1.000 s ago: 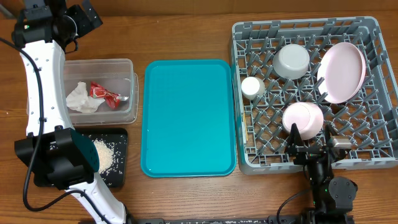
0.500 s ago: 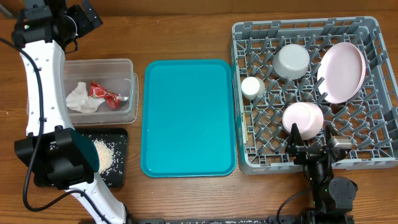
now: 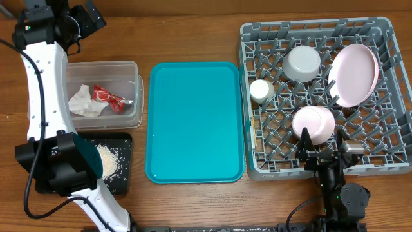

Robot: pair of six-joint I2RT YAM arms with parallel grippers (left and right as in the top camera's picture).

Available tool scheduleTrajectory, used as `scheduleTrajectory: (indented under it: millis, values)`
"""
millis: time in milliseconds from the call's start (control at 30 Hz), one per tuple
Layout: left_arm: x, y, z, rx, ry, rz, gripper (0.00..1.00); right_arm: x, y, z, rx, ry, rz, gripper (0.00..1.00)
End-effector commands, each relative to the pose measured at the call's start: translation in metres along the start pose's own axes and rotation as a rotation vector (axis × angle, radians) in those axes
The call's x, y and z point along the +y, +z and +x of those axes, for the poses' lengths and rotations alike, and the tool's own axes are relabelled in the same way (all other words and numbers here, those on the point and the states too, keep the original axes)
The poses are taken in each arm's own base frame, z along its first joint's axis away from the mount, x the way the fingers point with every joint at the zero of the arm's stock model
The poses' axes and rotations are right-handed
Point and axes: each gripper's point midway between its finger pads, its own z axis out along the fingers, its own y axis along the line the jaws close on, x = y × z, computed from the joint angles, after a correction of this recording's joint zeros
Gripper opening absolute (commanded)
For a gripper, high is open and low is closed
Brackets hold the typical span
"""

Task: Sort waste into correct bins and load items into the dishwasher

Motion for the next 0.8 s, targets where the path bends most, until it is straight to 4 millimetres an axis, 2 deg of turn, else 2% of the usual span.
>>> scheduleTrajectory:
  millis: [0,300,367,433,500,567,667,767]
  values:
    - [-0.005,0.000,-0.004,-0.008,-0.013,0.013,1.00,0.000,0.000,0.002,-0.002,0.007,0.000,1.00]
    - [0.008,-0.001,0.000,0.020,-0.034,-0.007,1.00,0.000,0.000,0.002,-0.002,0.007,0.000,1.00]
    - [0.001,-0.006,0.000,0.024,-0.033,0.031,1.00,0.000,0.000,0.002,-0.002,0.007,0.000,1.00]
    - [-0.007,-0.020,-0.002,0.016,-0.028,0.057,1.00,0.000,0.000,0.002,-0.002,0.007,0.000,1.00]
    - [-0.016,-0.044,-0.007,-0.015,-0.011,0.059,1.00,0.000,0.000,0.002,-0.002,0.007,0.000,1.00]
    - [-0.023,-0.080,-0.015,-0.066,-0.001,0.063,1.00,0.000,0.000,0.002,-0.002,0.007,0.000,1.00]
    - [-0.031,-0.145,-0.028,-0.181,0.028,0.063,1.00,0.000,0.000,0.002,-0.002,0.007,0.000,1.00]
    - [-0.040,-0.222,-0.037,-0.326,0.099,0.067,1.00,0.000,0.000,0.002,-0.002,0.007,0.000,1.00]
